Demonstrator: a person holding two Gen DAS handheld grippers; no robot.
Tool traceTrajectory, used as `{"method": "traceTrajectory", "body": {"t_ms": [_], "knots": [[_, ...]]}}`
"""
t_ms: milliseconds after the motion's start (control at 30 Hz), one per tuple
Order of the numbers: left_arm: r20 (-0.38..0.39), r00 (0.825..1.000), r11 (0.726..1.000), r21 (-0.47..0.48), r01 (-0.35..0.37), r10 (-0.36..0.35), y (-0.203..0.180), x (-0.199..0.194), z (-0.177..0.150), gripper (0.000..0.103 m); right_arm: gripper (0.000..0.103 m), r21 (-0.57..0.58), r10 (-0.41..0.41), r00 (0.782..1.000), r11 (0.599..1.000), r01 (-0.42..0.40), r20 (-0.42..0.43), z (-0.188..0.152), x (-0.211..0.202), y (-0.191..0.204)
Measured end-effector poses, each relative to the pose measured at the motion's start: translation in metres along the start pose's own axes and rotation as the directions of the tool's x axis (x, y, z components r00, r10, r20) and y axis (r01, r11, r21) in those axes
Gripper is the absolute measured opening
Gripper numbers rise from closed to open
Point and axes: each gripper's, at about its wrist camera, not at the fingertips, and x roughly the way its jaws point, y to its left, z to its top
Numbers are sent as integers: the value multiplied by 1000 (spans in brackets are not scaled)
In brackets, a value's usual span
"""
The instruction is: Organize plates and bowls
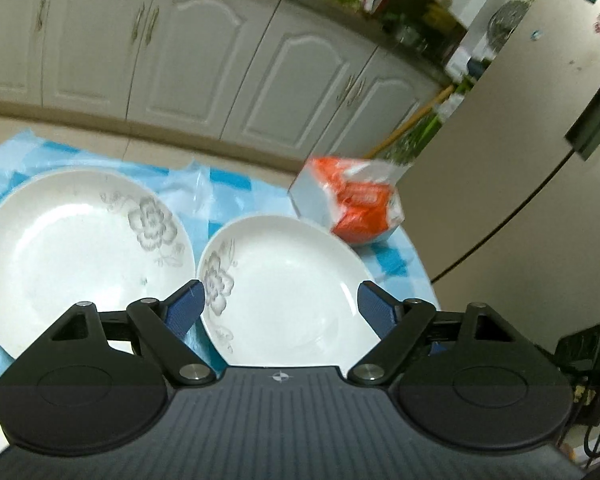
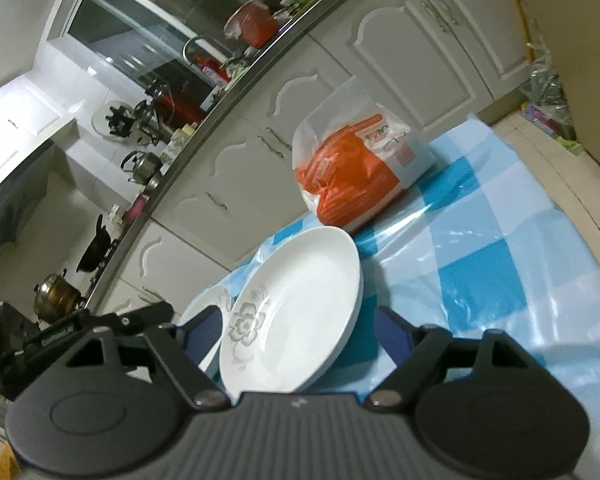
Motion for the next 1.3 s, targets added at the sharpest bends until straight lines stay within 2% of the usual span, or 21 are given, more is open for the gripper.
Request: {"method": "traceTrajectory", "body": {"t_ms": [200,400,567,733,1067,1300], "knots": [[-66,997,999,-12,-35,34,8,17,11,101,75,-5,40,999,999,-41,-26,12,25,-10],[-102,995,999,-52,-13,7,14,37,15,100,69,-6,52,998,999,-52,-34,22,38,-20],[-126,992,998,-67,-21,12,19,47,12,97,68,30,78,996,997,-76,-52,25,44,-33],[-124,992,998,-61,-24,16,16,49,11,99,69,46,108,993,993,-106,-57,28,50,-36],[-78,996,998,-51,-42,38,14,47,3,90,68,5,111,992,994,-111,-57,26,49,-37],[-102,995,1000,-19,7,-9,-2,51,-4,90,68,-21,44,999,999,-44,-12,23,32,-36]]}}
